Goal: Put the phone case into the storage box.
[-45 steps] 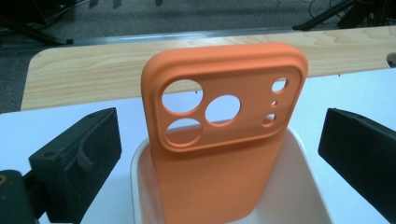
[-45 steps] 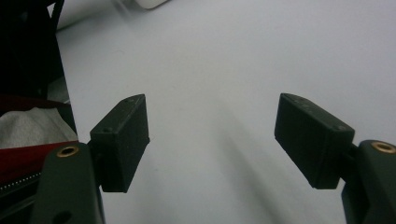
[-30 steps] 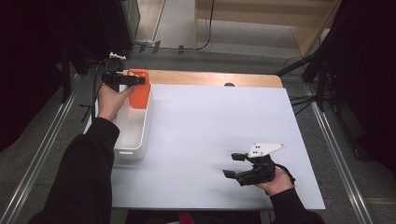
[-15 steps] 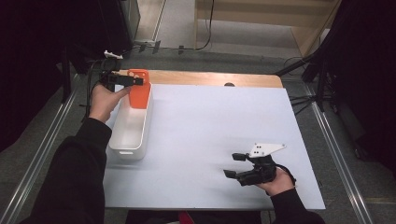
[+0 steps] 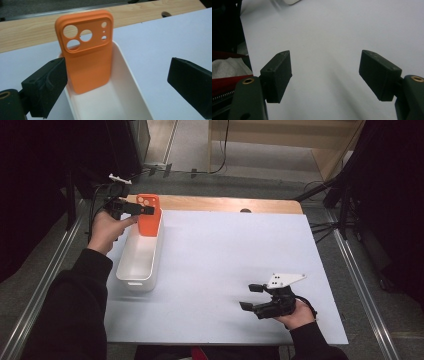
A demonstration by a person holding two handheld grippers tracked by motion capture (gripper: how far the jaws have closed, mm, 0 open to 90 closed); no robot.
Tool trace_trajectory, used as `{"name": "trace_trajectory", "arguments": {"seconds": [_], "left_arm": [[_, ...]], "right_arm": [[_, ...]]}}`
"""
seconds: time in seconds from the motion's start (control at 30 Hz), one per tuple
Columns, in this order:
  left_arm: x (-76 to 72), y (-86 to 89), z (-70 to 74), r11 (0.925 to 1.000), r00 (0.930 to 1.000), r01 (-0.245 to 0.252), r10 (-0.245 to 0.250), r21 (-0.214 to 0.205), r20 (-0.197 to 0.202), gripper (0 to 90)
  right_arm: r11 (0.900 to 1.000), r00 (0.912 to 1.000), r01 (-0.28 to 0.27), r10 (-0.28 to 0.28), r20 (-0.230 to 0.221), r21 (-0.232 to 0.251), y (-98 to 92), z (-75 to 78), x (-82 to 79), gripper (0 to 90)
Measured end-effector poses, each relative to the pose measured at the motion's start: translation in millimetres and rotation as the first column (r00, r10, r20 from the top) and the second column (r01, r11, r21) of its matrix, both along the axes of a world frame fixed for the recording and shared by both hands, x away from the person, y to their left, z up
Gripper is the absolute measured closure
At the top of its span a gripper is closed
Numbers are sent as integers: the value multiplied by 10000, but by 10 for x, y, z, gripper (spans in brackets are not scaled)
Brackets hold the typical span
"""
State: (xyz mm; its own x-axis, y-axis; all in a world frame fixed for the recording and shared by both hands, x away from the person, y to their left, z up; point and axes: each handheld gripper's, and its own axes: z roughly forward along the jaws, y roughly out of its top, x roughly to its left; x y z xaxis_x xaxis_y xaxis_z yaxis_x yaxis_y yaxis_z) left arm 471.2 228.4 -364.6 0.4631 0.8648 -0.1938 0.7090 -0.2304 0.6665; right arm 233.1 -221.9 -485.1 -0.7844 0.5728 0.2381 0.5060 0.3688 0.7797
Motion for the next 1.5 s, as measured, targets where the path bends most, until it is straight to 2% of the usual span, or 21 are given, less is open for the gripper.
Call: {"name": "trace_trajectory", "arguments": {"seconds": [0.07,0.37,0.53,0.67,0.77,1.13,1.5], "left_arm": [[-34,-6,23,9998,9999,144,-143,-154,64,29],[-156,-92,95,9942,9948,1013,-1009,-360,145,29],[-214,-163,111,9868,9880,1537,-1529,-502,201,29],[-269,-231,122,9799,9803,1958,-1945,-381,354,29],[-310,-282,135,9733,9738,2251,-2232,-457,431,29],[-388,-392,102,9626,9636,2660,-2640,-511,428,29],[-525,-475,40,9490,9484,3130,-3101,-391,655,29]], "right_arm": [[10000,10000,-1,1,7,10,2,0,1,249],[10000,10000,-3,3,10,0,4,2,0,249],[10000,10000,16,-16,-22,6,2,4,-5,249],[10000,10000,12,-12,-12,-19,0,3,-6,249],[10000,10000,9,-9,-30,-2,-1,6,-9,249],[10000,10000,-15,15,11,-14,2,4,-9,248],[10000,10000,-13,13,14,1,2,4,-9,249]]}}
